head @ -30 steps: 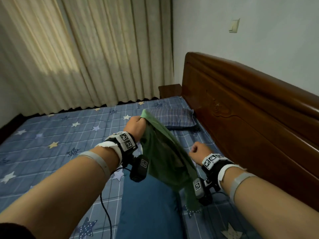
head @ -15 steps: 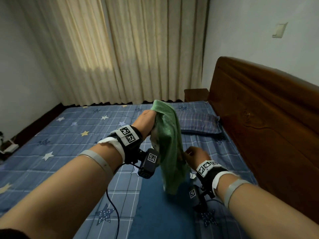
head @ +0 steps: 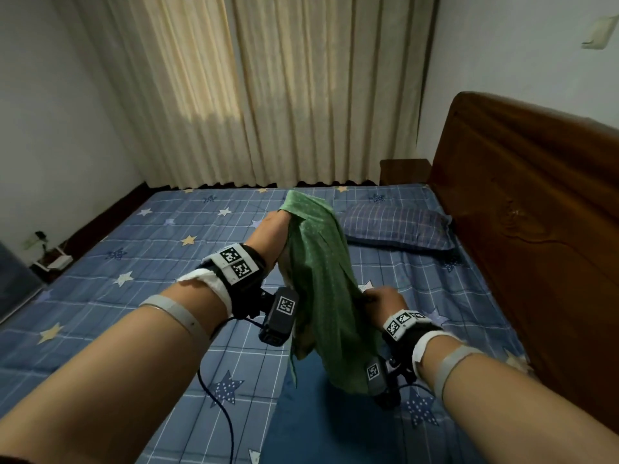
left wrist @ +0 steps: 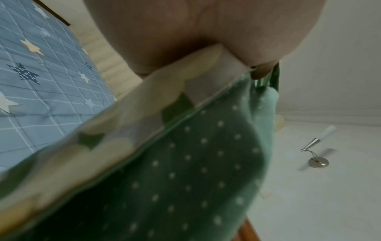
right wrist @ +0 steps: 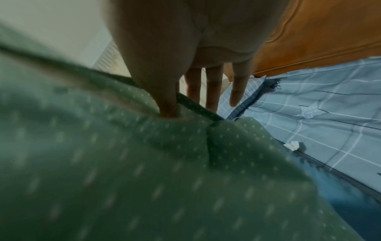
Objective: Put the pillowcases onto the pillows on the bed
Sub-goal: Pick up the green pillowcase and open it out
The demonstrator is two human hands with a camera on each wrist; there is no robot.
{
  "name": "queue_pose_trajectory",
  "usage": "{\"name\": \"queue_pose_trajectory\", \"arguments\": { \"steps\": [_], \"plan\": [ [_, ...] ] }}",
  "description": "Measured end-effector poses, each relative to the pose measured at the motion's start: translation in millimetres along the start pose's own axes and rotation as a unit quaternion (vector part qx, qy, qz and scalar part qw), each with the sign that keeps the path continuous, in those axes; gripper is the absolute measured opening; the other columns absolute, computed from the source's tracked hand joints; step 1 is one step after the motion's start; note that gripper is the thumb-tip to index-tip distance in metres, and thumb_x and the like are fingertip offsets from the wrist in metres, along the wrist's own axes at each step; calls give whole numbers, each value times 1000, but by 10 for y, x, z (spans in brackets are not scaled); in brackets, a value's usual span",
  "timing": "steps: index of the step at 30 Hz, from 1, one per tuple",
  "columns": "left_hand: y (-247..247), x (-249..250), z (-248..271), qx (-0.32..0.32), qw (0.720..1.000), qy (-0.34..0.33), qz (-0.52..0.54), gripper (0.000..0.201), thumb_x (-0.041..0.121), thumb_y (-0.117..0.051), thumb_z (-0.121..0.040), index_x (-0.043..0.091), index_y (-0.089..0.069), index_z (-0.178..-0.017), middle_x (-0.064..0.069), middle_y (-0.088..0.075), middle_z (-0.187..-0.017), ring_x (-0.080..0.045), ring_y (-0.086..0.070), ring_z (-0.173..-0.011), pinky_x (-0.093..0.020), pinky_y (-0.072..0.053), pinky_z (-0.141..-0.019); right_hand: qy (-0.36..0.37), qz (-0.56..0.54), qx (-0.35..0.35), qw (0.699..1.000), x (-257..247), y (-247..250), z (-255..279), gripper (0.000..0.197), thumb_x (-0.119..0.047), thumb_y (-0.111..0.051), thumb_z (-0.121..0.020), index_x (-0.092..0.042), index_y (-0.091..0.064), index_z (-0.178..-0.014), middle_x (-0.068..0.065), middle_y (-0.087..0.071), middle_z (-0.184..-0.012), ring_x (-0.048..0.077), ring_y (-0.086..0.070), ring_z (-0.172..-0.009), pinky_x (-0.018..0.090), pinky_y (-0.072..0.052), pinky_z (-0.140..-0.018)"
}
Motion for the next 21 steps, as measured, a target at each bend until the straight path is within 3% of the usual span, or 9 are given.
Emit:
{"name": "queue_pose_trajectory", "arguments": {
  "steps": [3, 6, 8, 10, 13, 15, 18, 21],
  "plan": [
    [297, -100, -33, 72, 996, -17, -54, 46, 40, -44, -86, 0, -65, -99, -20, -69, -98, -35, -67, -89, -47, -54, -87, -30, 3, 19, 999, 102, 12, 37, 27, -13, -52, -92, -21, -77, -98, 10, -74, -106, 32, -66, -95, 23, -45, -79],
    [595, -245, -39, 143, 980, -25, -135, 33, 27, -41, -91, 2, -57, -77, -18, -59, -79, -31, -57, -73, -35, -46, -68, -59, -8, 54, 997, 210, 81, 21, 24, -13, -49, -92, -27, -66, -83, 12, -72, -100, 34, -65, -92, 35, -54, -81],
    [803, -433, -84, 187, 964, -2, -187, 31, 15, -40, -96, 5, -48, -67, -15, -50, -73, -28, -48, -67, -33, -33, -60, -80, -11, 79, 994, 248, 168, 13, 21, -15, -44, -97, -20, -64, -98, 18, -69, -107, 39, -63, -96, 35, -50, -78],
    [969, -637, -130, 208, 946, 25, -248, 28, 13, -41, -95, 3, -48, -69, -21, -56, -81, -35, -52, -79, -36, -36, -67, -94, 2, 101, 990, 270, 279, 4, 24, -16, -38, -100, -11, -59, -111, 22, -65, -111, 42, -61, -97, 35, -44, -74],
    [1060, -869, -161, 192, 912, 66, -357, 22, 12, -42, -93, 3, -61, -99, -27, -61, -116, -45, -56, -107, -45, -46, -89, -104, 8, 125, 987, 282, 431, 11, 23, -15, -37, -101, -9, -55, -113, 23, -64, -105, 42, -60, -93, 32, -39, -70],
    [1021, -992, -178, 158, 902, 69, -395, 32, 7, -42, -92, 13, -59, -119, -23, -61, -120, -42, -58, -107, -46, -49, -92, -106, 16, 122, 987, 253, 514, 32, 17, -11, -39, -100, -9, -54, -107, 18, -59, -91, 36, -56, -82, 31, -37, -67],
    [920, -1106, -193, 127, 911, 48, -389, 35, -1, -43, -91, 24, -59, -109, -13, -64, -108, -28, -58, -83, -39, -49, -76, -85, 34, 96, 991, 195, 569, 66, 11, -8, -44, -94, -11, -53, -98, 8, -57, -85, 33, -56, -81, 35, -44, -67],
    [799, -1176, -232, 114, 921, 31, -371, 42, -10, -44, -88, 23, -69, -95, -10, -68, -109, -27, -59, -88, -36, -51, -80, -73, 70, 62, 993, 201, 582, 136, 4, -16, -52, -89, -15, -53, -86, 6, -61, -86, 27, -58, -79, 34, -47, -69]
  ]
}}
Point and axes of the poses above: each hand's wrist, its own z-axis away from the middle knuckle, its own y-axis out of the back of the hand, x = y × z, the point moved 6 cm from there along -z, towards the middle knuckle
